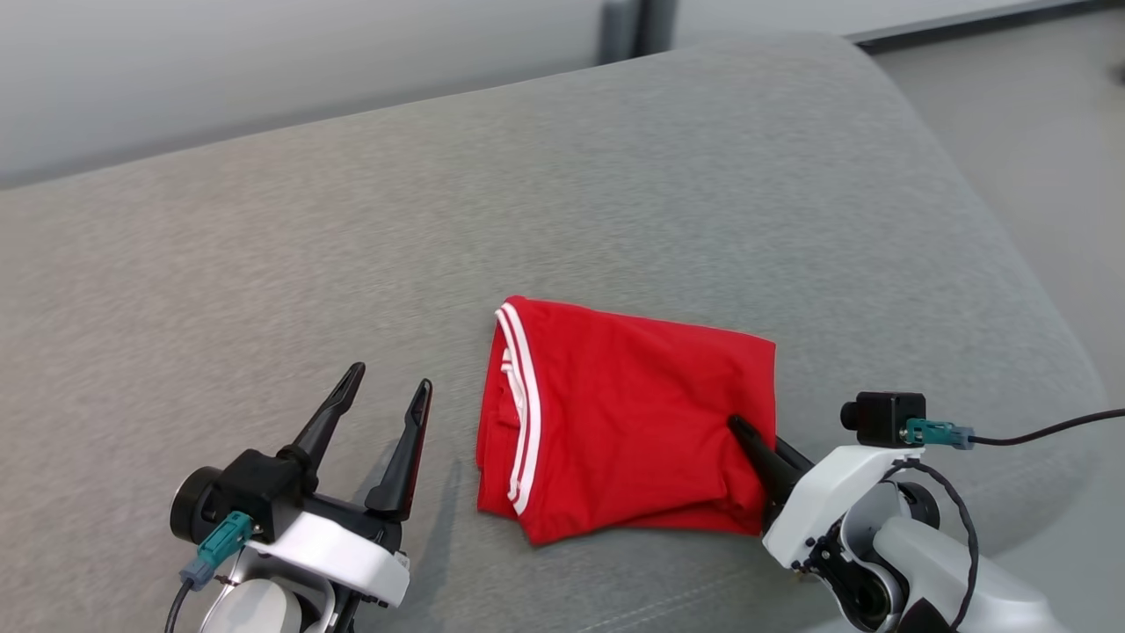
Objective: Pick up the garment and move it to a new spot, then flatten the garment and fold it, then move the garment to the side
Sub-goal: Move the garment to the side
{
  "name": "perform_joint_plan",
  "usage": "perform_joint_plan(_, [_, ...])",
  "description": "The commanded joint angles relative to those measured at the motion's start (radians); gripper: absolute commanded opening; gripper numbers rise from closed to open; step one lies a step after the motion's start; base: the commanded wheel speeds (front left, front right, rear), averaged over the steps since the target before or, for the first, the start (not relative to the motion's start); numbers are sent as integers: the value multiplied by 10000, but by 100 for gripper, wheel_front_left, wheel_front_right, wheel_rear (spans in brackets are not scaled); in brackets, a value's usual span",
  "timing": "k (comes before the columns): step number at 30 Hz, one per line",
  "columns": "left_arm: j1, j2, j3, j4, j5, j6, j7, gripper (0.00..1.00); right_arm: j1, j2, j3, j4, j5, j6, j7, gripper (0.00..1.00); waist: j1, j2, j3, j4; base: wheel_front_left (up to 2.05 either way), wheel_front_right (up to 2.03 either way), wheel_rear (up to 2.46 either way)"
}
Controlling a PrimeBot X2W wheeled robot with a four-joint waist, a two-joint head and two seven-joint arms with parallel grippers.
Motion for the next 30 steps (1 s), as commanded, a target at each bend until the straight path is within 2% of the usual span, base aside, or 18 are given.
perform_joint_plan(1, [-275, 195, 305, -300, 37, -71, -59, 100, 221, -24, 66, -167, 1, 0, -213, 0, 0, 0, -9, -731, 0, 0, 0])
perform_joint_plan(7, [-438, 370, 194, -360, 84, -71, -59, 100, -409, 56, 358, 29, -227, 0, -216, 0, 0, 0, 570, -1339, 0, 0, 0])
perform_joint_plan(14, [-853, 787, -27, -523, 171, -71, -59, 100, -1932, 93, 490, 785, -830, 0, -219, 0, 0, 0, 1606, -1147, 0, 0, 0])
perform_joint_plan(21, [-1147, 1075, -67, -673, 213, -71, -59, 100, -3267, -173, -232, 1995, -1432, 0, -220, 0, 0, 0, 2301, -640, 0, 0, 0])
perform_joint_plan(30, [-1461, 1320, -150, -1189, 425, -71, -59, 100, -4783, -798, -2026, 3856, -2581, 0, -221, 0, 0, 0, 3029, 114, 0, 0, 0])
